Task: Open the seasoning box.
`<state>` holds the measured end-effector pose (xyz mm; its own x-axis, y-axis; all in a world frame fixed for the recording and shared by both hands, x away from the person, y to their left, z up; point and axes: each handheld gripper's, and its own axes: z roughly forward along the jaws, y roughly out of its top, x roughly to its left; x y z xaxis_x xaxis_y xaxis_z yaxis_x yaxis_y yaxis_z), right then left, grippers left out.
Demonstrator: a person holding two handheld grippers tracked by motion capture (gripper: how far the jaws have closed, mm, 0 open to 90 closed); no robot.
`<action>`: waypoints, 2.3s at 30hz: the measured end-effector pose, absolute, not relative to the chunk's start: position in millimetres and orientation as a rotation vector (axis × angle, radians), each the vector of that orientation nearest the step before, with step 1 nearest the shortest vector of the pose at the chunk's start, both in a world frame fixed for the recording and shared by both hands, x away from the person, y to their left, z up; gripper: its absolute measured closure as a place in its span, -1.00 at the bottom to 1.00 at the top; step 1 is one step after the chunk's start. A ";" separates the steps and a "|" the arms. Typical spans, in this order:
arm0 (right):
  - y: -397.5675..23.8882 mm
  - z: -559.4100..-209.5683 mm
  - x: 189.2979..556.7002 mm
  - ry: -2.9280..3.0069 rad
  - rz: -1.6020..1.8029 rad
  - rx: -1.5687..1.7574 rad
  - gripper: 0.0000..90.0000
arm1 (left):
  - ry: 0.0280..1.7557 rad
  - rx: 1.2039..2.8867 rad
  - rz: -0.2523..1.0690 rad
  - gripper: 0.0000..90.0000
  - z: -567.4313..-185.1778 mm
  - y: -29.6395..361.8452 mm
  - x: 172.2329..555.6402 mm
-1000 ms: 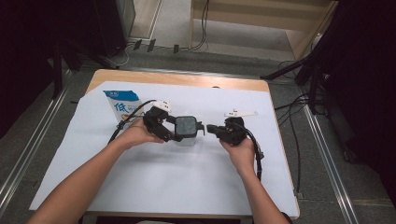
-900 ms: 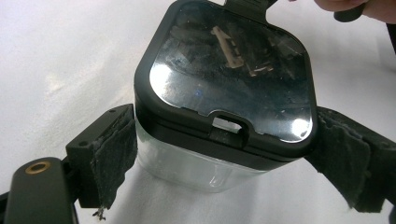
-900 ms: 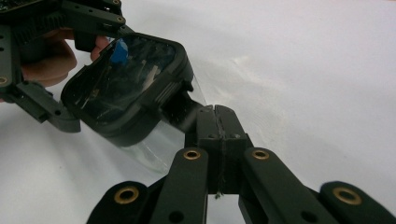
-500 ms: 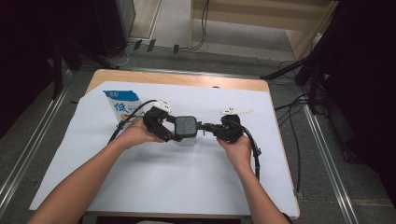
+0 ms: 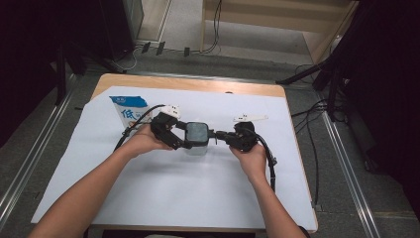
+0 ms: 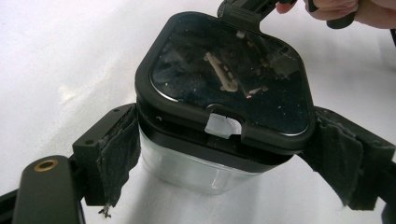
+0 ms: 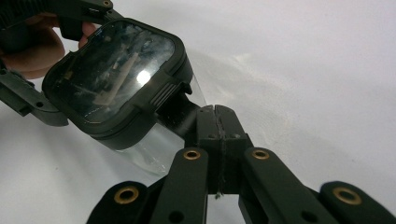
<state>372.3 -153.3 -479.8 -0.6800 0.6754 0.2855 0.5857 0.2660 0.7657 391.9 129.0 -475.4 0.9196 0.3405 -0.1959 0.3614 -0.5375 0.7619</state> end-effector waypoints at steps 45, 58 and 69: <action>-151.8 -479.6 371.8 2.424 1.415 1.207 1.00 | 0.461 2.154 -0.101 0.74 -434.6 127.2 393.1; -151.9 -481.2 370.5 2.419 1.417 1.226 1.00 | 0.474 2.192 -0.053 0.86 -419.6 112.6 393.2; -153.0 -483.9 367.6 2.421 1.419 1.237 1.00 | 0.478 2.212 -0.076 0.88 -411.4 96.5 397.4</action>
